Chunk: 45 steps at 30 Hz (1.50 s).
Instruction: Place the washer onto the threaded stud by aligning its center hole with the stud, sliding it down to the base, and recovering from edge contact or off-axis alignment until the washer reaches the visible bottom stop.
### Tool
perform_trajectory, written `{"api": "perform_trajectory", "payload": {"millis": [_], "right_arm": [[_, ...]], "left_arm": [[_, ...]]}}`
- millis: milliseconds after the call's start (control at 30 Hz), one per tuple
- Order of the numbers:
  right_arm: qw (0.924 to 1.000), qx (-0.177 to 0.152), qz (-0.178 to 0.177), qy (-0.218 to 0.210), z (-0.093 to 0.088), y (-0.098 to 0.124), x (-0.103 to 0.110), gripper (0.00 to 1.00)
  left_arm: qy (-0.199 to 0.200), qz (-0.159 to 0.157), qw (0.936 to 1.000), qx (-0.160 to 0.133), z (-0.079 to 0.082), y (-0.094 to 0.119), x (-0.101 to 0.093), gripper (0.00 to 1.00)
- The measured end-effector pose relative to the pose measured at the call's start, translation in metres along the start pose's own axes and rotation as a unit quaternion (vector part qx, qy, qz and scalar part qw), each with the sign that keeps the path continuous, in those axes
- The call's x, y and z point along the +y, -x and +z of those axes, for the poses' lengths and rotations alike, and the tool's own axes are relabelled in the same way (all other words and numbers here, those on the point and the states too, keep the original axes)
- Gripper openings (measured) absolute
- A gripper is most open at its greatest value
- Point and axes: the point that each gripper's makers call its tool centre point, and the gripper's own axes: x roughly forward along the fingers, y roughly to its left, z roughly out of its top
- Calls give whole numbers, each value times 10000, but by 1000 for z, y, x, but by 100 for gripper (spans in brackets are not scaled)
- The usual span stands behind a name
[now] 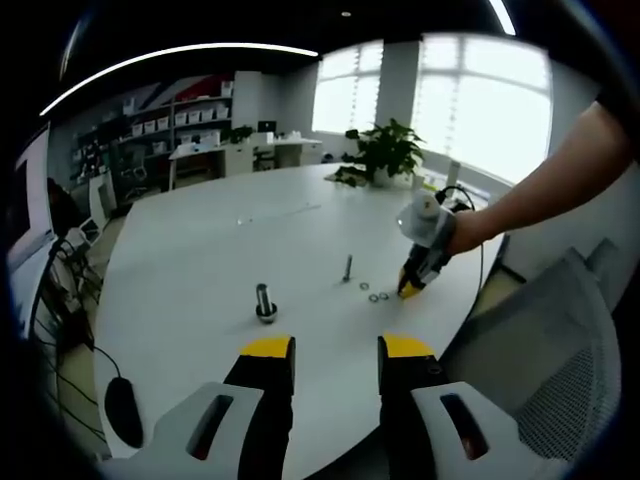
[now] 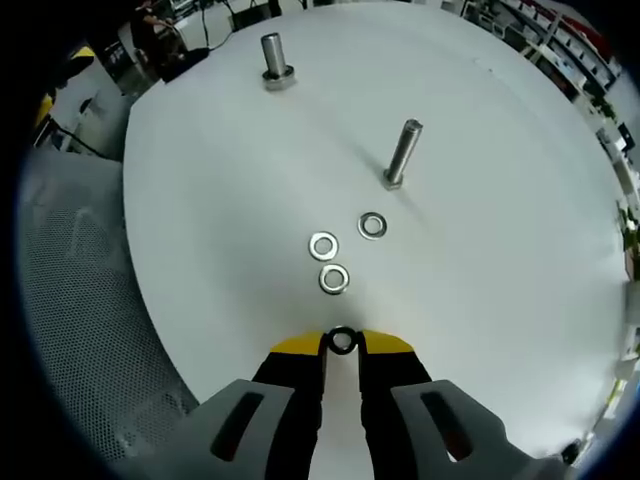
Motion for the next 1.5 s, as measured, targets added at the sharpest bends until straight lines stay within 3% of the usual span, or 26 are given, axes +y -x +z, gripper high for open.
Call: {"api": "perform_trajectory", "payload": {"millis": [233,367,567,767,1500], "right_arm": [[9998,52,-37,-174,0,0,-1,14],[9999,47,-121,-40,0,0,1,13],[9996,-29,-55,-288,2,0,2,13],[9998,-104,-72,-179,7,6,6,13],[9964,-682,-417,296,78,42,-22,13]], "left_arm": [[26,-91,9998,-159,6,2,-3,31],[-44,-87,9999,-91,4,1,-3,31],[-32,-147,9998,-122,5,1,-6,31],[-50,-143,9998,-136,6,1,-6,31],[-66,-142,9999,-67,3,1,-6,30]]}}
